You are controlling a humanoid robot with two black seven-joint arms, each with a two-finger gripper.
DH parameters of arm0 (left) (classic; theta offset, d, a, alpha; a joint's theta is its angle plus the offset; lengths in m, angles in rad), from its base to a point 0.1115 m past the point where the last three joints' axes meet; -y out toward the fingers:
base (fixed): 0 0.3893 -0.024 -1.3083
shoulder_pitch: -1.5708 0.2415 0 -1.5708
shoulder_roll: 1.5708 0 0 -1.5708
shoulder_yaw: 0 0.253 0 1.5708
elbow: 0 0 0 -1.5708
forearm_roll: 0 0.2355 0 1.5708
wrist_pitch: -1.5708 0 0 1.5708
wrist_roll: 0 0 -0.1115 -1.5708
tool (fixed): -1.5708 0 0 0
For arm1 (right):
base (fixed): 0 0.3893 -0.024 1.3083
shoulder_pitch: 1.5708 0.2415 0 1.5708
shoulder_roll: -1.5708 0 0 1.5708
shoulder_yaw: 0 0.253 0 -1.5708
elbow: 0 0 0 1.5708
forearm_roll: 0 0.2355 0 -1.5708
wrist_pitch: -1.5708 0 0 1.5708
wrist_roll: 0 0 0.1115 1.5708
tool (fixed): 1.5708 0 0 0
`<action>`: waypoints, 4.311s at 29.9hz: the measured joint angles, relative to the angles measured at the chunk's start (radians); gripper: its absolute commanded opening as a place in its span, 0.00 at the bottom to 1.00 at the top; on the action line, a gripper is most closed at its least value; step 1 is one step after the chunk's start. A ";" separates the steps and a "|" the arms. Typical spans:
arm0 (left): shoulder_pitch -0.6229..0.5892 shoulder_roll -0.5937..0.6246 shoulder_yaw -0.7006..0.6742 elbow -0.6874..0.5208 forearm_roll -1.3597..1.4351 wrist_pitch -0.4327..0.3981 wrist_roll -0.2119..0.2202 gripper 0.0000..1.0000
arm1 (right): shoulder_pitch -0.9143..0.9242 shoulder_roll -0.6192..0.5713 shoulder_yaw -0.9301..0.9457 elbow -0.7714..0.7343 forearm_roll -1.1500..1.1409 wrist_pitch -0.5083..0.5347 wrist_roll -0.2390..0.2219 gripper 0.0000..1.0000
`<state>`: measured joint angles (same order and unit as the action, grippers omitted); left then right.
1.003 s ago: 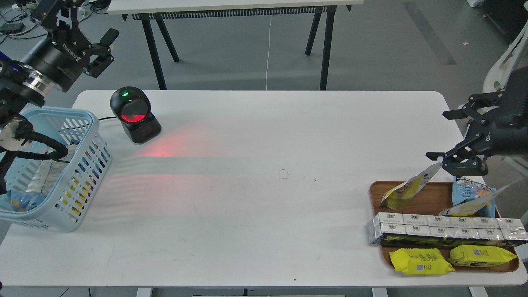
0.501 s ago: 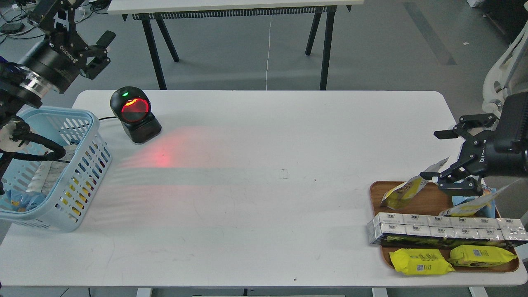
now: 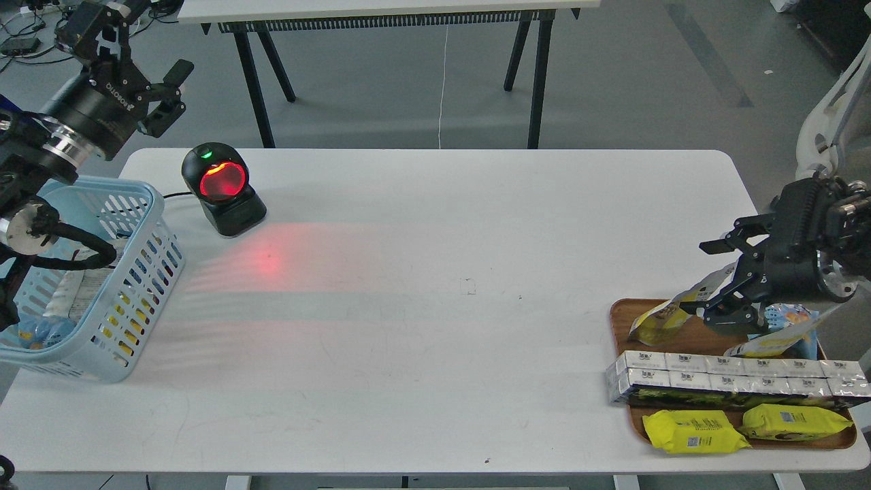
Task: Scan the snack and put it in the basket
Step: 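Lower the right gripper and grasp the yellow-and-white snack pouch, then carry the pouch toward the table center and set it down, then release the pouch and raise the right arm away, then reach the left gripper down and grasp the snack pouch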
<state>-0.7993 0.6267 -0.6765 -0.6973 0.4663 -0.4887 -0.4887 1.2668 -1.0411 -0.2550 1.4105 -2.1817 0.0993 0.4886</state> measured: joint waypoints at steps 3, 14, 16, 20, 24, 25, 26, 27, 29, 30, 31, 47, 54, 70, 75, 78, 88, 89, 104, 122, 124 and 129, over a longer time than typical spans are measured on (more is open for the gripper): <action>0.000 -0.001 0.000 0.002 0.000 0.000 0.000 1.00 | -0.009 0.025 0.000 -0.007 0.000 0.007 0.000 0.48; -0.004 -0.001 0.000 0.003 0.000 0.000 0.000 1.00 | -0.027 0.047 0.000 0.013 0.000 0.012 0.000 0.00; -0.004 -0.001 0.001 0.003 0.000 0.000 0.000 1.00 | -0.027 0.044 0.004 0.015 0.000 0.012 0.000 0.00; -0.006 -0.001 0.002 0.003 0.000 0.000 0.000 1.00 | -0.016 0.030 0.017 0.037 0.000 0.011 0.000 0.00; -0.010 -0.001 0.002 0.003 0.000 0.000 0.000 1.00 | -0.012 0.010 0.041 0.077 0.000 0.011 0.000 0.00; -0.010 -0.001 0.002 0.003 0.000 0.000 0.000 1.00 | -0.012 0.006 0.050 0.085 0.000 0.011 0.000 0.00; -0.011 -0.001 0.002 0.003 0.000 0.000 0.000 1.00 | -0.012 0.005 0.059 0.089 0.000 0.011 0.000 0.00; -0.012 0.000 0.002 0.002 0.000 0.000 0.000 1.00 | -0.012 0.005 0.068 0.092 0.000 0.011 0.000 0.00; -0.012 0.000 0.002 0.003 0.000 0.000 0.000 1.00 | -0.012 0.007 0.090 0.094 0.000 0.011 0.000 0.00; -0.012 0.000 0.002 0.003 0.000 0.000 0.000 1.00 | -0.011 0.009 0.101 0.095 0.000 0.011 0.000 0.00; -0.012 0.001 0.002 0.003 0.000 0.000 0.000 1.00 | -0.008 0.011 0.115 0.098 0.000 0.011 0.000 0.00; -0.032 -0.023 0.001 0.030 -0.002 0.000 0.000 1.00 | 0.172 0.477 0.153 0.053 0.000 0.116 0.000 0.00; -0.036 -0.024 0.001 0.036 0.000 0.000 0.000 1.00 | 0.165 0.721 0.139 -0.097 0.000 0.119 0.000 0.00; -0.025 -0.031 0.000 0.037 -0.001 0.000 0.000 1.00 | 0.125 0.928 0.110 -0.226 0.000 0.127 0.000 0.82; -0.026 -0.043 -0.001 0.045 -0.002 0.000 0.000 1.00 | 0.128 0.929 0.130 -0.224 0.000 0.128 0.000 0.98; -0.034 -0.044 -0.002 0.048 -0.002 0.000 0.000 1.00 | 0.135 0.926 0.175 -0.226 0.023 0.139 0.000 0.98; -0.070 -0.054 0.003 0.063 0.004 0.000 0.000 1.00 | 0.108 0.781 0.463 -0.281 0.658 0.307 -0.103 0.98; -0.081 -0.057 0.003 0.060 0.004 0.000 0.000 1.00 | 0.093 0.752 0.493 -0.289 0.733 0.314 -0.115 0.98; -0.408 -0.137 -0.020 0.059 -0.011 0.000 0.000 1.00 | -0.115 0.429 0.675 -0.366 1.625 0.281 -0.154 0.98; -0.927 -0.179 0.669 -0.015 0.040 0.000 0.000 1.00 | -0.377 0.375 0.865 -0.398 2.041 0.275 -0.147 0.98; -0.994 -0.184 0.783 -0.089 0.109 0.000 0.000 1.00 | -0.397 0.375 0.879 -0.410 2.075 0.278 -0.147 0.98; -1.139 -0.181 0.998 -0.361 0.323 0.000 0.000 1.00 | -0.446 0.375 0.922 -0.424 2.113 0.282 -0.146 0.98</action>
<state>-1.9383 0.4458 0.3220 -1.0585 0.7890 -0.4889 -0.4888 0.8209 -0.6658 0.6669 0.9860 -0.0685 0.3818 0.3422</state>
